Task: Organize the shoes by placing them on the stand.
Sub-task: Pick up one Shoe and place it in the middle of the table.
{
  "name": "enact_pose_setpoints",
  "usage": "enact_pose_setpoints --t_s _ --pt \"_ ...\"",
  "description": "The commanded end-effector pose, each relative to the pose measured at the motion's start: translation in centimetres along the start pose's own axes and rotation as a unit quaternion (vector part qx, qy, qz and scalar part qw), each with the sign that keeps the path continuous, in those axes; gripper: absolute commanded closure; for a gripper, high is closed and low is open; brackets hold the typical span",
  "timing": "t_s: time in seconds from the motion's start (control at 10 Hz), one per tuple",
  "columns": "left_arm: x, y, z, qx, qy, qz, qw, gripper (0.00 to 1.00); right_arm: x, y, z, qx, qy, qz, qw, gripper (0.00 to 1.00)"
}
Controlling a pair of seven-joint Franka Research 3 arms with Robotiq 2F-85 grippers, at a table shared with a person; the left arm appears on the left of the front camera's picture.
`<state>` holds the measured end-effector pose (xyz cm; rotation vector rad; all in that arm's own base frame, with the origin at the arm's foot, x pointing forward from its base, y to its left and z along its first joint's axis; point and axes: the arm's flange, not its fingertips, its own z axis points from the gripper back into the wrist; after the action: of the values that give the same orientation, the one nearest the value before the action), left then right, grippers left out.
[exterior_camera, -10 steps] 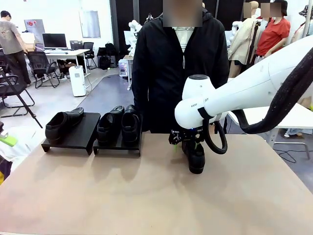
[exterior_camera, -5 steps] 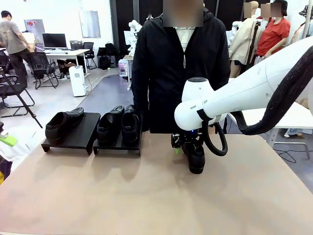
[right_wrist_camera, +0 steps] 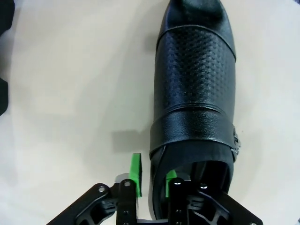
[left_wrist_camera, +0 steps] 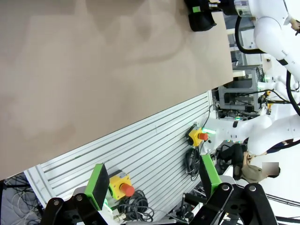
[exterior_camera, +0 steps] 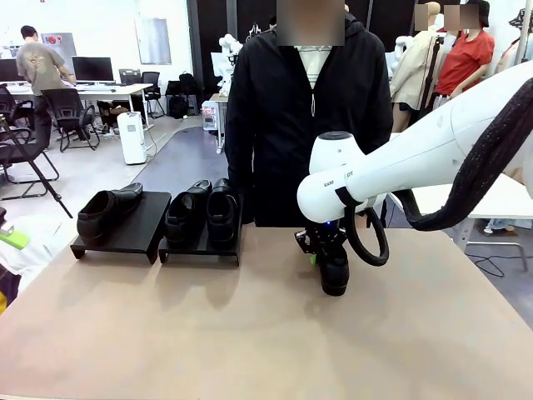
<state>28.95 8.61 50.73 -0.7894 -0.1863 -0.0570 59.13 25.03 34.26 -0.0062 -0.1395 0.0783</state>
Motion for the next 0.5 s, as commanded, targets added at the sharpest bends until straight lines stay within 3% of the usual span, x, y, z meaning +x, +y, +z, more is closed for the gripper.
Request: enact_pose_setpoints --t_s 0.0,0.2,0.4 --pt "-0.1 0.1 0.1 -0.001 0.002 -0.004 1.0 0.0 -0.7 -0.1 0.7 -0.033 -0.009 -0.015 0.999 1.0" --pt "-0.1 0.1 0.1 -0.001 0.002 -0.004 1.0 0.0 -1.3 -0.7 1.3 -0.049 -0.007 -0.021 0.999 1.0" --pt "-0.1 0.1 0.1 -0.001 0.002 -0.004 1.0 0.0 -3.4 -1.8 4.9 -0.086 -0.006 -0.028 0.996 1.0"
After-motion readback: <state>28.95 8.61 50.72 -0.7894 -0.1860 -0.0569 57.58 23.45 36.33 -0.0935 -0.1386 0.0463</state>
